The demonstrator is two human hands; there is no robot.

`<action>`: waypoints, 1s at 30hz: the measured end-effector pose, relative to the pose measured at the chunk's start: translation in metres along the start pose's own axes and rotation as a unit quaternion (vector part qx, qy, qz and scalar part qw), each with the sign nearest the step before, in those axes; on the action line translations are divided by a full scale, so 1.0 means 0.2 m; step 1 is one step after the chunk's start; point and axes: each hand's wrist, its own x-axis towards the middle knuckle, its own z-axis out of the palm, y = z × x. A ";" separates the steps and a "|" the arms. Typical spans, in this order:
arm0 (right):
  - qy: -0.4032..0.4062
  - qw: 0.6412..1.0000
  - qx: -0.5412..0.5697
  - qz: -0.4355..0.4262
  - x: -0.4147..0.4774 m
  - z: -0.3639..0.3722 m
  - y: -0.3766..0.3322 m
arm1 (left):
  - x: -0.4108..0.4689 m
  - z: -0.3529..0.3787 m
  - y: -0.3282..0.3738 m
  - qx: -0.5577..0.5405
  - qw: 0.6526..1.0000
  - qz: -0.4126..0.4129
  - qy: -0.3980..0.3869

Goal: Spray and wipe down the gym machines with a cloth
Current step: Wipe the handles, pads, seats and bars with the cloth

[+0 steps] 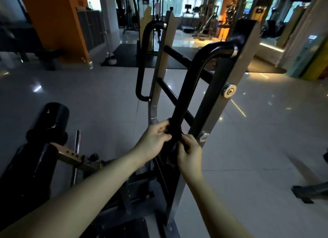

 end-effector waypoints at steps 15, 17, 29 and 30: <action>-0.131 0.873 -0.456 -0.112 -0.21 -0.03 0.37 | -0.21 0.09 -0.52 0.067 0.992 -0.106 0.017; -0.110 0.900 -0.419 -0.051 -0.30 -0.02 0.36 | -0.25 0.06 -0.55 0.078 0.990 -0.114 0.006; -0.104 0.926 0.084 0.353 -1.10 0.44 0.04 | -1.11 -0.37 -0.92 0.001 0.956 -0.284 -0.068; -0.116 0.917 0.102 0.367 -1.14 0.49 -0.01 | -1.18 -0.41 -0.93 -0.004 0.956 -0.288 -0.047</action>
